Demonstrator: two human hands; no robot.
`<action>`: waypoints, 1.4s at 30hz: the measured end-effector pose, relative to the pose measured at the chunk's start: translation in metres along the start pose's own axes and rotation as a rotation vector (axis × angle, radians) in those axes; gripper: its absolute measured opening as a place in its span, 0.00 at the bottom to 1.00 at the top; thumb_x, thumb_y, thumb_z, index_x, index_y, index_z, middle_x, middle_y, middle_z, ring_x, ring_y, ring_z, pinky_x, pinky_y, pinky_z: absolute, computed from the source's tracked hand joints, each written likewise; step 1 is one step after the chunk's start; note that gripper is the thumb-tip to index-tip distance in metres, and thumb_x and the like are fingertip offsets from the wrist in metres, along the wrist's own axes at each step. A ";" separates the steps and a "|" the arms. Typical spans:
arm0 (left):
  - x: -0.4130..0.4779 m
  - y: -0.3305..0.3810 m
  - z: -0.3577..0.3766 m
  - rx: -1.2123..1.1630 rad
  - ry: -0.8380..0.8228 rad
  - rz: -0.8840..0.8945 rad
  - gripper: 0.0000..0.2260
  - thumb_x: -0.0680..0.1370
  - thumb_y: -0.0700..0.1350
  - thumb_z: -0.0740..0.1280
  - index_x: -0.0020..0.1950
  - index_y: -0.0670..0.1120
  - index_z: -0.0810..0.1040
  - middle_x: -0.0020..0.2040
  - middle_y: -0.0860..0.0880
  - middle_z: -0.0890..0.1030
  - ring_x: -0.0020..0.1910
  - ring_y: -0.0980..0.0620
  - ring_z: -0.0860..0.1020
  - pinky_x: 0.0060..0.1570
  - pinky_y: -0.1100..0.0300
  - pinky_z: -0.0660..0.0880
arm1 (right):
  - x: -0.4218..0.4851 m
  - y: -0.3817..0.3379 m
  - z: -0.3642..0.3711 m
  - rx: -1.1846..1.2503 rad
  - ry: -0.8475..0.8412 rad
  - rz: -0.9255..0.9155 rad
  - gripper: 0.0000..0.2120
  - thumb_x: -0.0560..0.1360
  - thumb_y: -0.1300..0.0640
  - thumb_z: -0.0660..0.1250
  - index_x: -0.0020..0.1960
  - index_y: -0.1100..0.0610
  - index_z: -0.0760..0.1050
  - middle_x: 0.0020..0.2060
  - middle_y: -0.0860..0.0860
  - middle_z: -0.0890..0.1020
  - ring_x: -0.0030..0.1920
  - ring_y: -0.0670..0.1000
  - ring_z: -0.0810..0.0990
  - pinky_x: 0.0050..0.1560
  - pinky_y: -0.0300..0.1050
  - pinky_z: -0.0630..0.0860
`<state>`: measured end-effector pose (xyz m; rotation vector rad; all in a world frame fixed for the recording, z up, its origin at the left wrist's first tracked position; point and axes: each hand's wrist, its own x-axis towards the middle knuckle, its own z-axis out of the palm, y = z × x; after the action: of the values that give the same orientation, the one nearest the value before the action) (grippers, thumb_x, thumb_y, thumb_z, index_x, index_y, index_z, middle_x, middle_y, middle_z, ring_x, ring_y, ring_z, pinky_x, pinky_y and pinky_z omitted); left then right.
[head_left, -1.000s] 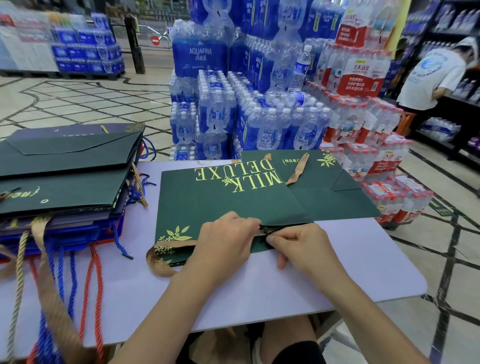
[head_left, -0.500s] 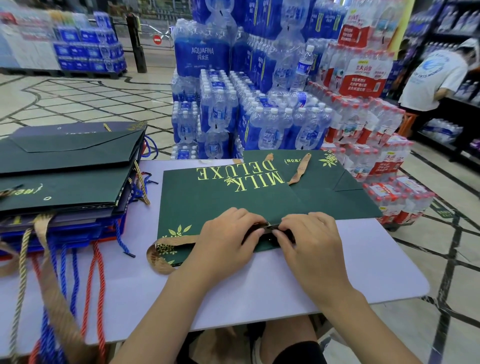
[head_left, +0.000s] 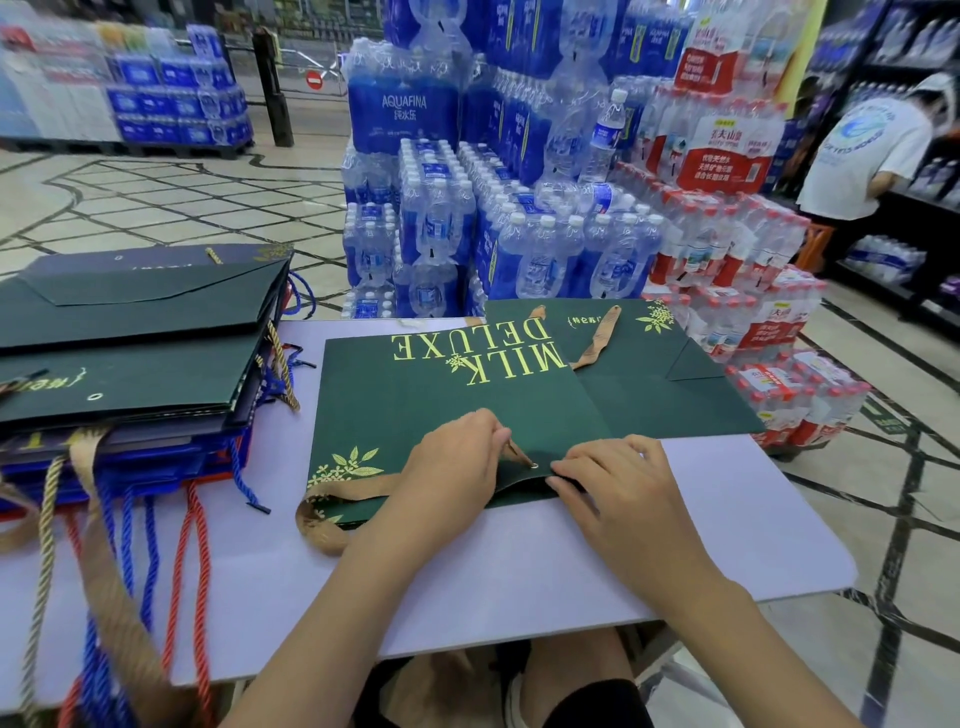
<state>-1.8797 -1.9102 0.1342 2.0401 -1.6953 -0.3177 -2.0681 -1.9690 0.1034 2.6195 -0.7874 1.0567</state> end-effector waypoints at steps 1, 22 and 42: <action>0.003 0.002 -0.001 0.042 -0.011 -0.006 0.12 0.84 0.52 0.52 0.53 0.49 0.72 0.47 0.49 0.78 0.48 0.45 0.75 0.47 0.52 0.71 | -0.001 0.000 0.000 0.017 -0.019 0.002 0.05 0.77 0.55 0.67 0.44 0.53 0.81 0.42 0.46 0.81 0.44 0.49 0.80 0.53 0.47 0.69; 0.096 -0.022 -0.052 -0.130 0.022 -0.023 0.16 0.80 0.57 0.62 0.60 0.49 0.76 0.54 0.49 0.78 0.52 0.51 0.76 0.54 0.52 0.74 | 0.025 -0.016 0.008 0.096 -0.155 0.324 0.27 0.70 0.52 0.76 0.30 0.49 0.57 0.25 0.44 0.64 0.31 0.50 0.64 0.33 0.42 0.60; -0.034 -0.003 -0.021 0.303 0.037 0.128 0.36 0.77 0.64 0.56 0.78 0.56 0.43 0.78 0.49 0.56 0.77 0.49 0.53 0.74 0.49 0.53 | 0.083 -0.016 -0.056 0.826 -0.283 1.147 0.13 0.77 0.52 0.68 0.49 0.63 0.78 0.34 0.51 0.73 0.33 0.51 0.69 0.36 0.43 0.66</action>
<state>-1.8743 -1.8722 0.1472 2.1146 -1.9374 0.0219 -2.0416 -1.9678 0.2014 2.8976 -2.5756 1.4641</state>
